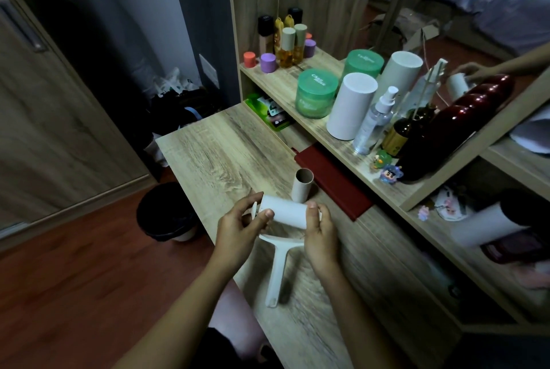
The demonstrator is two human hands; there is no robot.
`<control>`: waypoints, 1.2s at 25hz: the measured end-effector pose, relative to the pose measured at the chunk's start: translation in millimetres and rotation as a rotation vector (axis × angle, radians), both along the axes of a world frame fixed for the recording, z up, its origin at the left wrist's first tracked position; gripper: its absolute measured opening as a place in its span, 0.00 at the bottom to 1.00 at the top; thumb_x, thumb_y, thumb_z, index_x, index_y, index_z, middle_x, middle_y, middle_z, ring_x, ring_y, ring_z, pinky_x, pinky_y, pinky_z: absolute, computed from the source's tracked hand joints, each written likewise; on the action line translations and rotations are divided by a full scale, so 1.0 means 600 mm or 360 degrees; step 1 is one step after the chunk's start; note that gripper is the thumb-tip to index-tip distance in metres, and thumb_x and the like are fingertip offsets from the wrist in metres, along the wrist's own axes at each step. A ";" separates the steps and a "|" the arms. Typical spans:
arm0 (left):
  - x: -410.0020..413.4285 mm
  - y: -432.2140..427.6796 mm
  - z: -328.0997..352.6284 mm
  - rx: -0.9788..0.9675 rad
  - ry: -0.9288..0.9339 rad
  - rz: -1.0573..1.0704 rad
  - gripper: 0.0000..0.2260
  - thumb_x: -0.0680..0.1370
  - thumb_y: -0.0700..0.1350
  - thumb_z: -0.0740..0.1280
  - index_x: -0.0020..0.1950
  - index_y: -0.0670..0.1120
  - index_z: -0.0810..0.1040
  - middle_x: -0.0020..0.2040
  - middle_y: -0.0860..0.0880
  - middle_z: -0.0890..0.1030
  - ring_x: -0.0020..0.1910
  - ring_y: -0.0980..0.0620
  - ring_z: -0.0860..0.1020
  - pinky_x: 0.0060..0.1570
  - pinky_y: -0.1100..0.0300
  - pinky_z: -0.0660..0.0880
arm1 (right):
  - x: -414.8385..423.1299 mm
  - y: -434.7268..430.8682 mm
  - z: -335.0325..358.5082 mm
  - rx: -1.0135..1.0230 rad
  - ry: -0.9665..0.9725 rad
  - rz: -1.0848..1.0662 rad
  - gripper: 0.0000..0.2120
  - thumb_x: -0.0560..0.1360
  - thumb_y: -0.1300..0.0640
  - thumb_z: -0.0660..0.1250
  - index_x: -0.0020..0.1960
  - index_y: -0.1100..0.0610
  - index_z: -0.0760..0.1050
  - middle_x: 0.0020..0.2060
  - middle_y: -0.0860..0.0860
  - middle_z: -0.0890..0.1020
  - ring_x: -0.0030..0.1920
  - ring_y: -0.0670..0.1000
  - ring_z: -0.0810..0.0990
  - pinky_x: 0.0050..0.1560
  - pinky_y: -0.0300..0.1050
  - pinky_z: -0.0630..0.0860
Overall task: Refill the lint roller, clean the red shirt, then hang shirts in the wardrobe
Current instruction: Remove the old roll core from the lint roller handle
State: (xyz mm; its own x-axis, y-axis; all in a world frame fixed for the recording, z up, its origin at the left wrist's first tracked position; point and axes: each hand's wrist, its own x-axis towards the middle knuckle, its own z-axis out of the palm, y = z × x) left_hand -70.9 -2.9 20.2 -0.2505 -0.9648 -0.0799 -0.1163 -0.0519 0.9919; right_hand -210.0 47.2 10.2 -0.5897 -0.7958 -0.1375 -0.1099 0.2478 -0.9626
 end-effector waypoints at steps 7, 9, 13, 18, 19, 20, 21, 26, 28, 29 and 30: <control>-0.013 0.006 0.006 0.0027 -0.0068 0.0075 0.10 0.75 0.47 0.68 0.50 0.53 0.67 0.52 0.50 0.80 0.29 0.54 0.80 0.32 0.63 0.76 | -0.006 0.008 -0.007 -0.0022 0.0053 0.0071 0.11 0.80 0.53 0.56 0.54 0.57 0.73 0.41 0.46 0.77 0.42 0.39 0.76 0.41 0.36 0.73; -0.008 0.007 0.004 0.0074 -0.0116 -0.0111 0.15 0.77 0.49 0.65 0.61 0.57 0.67 0.53 0.51 0.79 0.32 0.52 0.81 0.34 0.65 0.76 | -0.014 0.010 -0.017 0.0005 0.0103 0.0146 0.13 0.77 0.47 0.55 0.50 0.54 0.72 0.38 0.43 0.77 0.41 0.42 0.77 0.40 0.43 0.74; -0.006 0.018 -0.022 0.0213 -0.0034 -0.0254 0.12 0.78 0.48 0.63 0.59 0.61 0.71 0.51 0.49 0.78 0.36 0.51 0.82 0.37 0.62 0.76 | -0.029 0.019 -0.036 0.0093 0.0171 0.0277 0.12 0.77 0.45 0.54 0.45 0.52 0.70 0.34 0.44 0.76 0.37 0.44 0.76 0.36 0.42 0.71; -0.017 0.029 -0.060 0.0434 0.0271 -0.0012 0.10 0.78 0.44 0.63 0.58 0.54 0.74 0.51 0.42 0.78 0.43 0.51 0.80 0.40 0.65 0.77 | -0.032 0.027 -0.059 0.0150 -0.0130 0.0252 0.10 0.75 0.47 0.50 0.48 0.40 0.69 0.46 0.46 0.77 0.45 0.49 0.77 0.47 0.48 0.74; -0.020 0.032 -0.066 0.0468 0.0303 0.0056 0.11 0.78 0.44 0.63 0.59 0.53 0.74 0.50 0.42 0.78 0.42 0.51 0.80 0.39 0.65 0.77 | -0.030 0.027 -0.064 0.0149 -0.0160 0.0253 0.09 0.76 0.49 0.51 0.50 0.41 0.69 0.48 0.48 0.77 0.43 0.49 0.76 0.45 0.46 0.74; -0.024 0.038 -0.073 0.0489 0.0312 0.0126 0.12 0.78 0.44 0.63 0.60 0.52 0.74 0.48 0.44 0.79 0.40 0.52 0.80 0.38 0.65 0.78 | -0.028 0.027 -0.071 0.0156 -0.0178 0.0248 0.09 0.79 0.50 0.51 0.52 0.41 0.69 0.49 0.49 0.77 0.41 0.48 0.76 0.44 0.45 0.74; -0.029 0.045 -0.080 0.0507 0.0308 0.0199 0.13 0.78 0.44 0.63 0.62 0.50 0.73 0.45 0.46 0.80 0.38 0.54 0.80 0.37 0.64 0.78 | -0.026 0.026 -0.079 0.0154 -0.0209 0.0237 0.10 0.80 0.50 0.51 0.54 0.41 0.70 0.51 0.50 0.78 0.41 0.48 0.77 0.45 0.45 0.74; -0.039 0.072 -0.108 0.0623 0.0366 0.0367 0.17 0.78 0.44 0.63 0.68 0.47 0.71 0.53 0.45 0.80 0.42 0.54 0.80 0.38 0.67 0.77 | -0.025 0.027 -0.116 0.0122 -0.0241 0.0126 0.15 0.78 0.43 0.51 0.56 0.40 0.75 0.57 0.46 0.80 0.59 0.47 0.77 0.63 0.50 0.72; -0.037 0.069 -0.116 0.0634 0.0330 0.0370 0.18 0.78 0.44 0.64 0.68 0.46 0.71 0.58 0.46 0.79 0.44 0.58 0.80 0.39 0.70 0.76 | -0.029 0.029 -0.119 0.0150 -0.0232 0.0135 0.14 0.81 0.49 0.51 0.57 0.45 0.75 0.54 0.49 0.81 0.57 0.49 0.79 0.60 0.52 0.74; -0.037 0.067 -0.119 0.0638 0.0329 0.0376 0.19 0.78 0.44 0.64 0.68 0.45 0.71 0.59 0.46 0.79 0.44 0.60 0.80 0.39 0.70 0.76 | -0.032 0.028 -0.119 0.0147 -0.0226 0.0152 0.15 0.81 0.50 0.51 0.58 0.47 0.75 0.54 0.50 0.81 0.57 0.50 0.79 0.60 0.52 0.75; -0.036 0.064 -0.121 0.0638 0.0330 0.0382 0.19 0.78 0.44 0.64 0.68 0.44 0.71 0.59 0.46 0.78 0.43 0.61 0.80 0.39 0.70 0.76 | -0.035 0.028 -0.119 0.0148 -0.0218 0.0175 0.15 0.81 0.50 0.51 0.59 0.48 0.75 0.54 0.50 0.81 0.56 0.49 0.79 0.60 0.53 0.75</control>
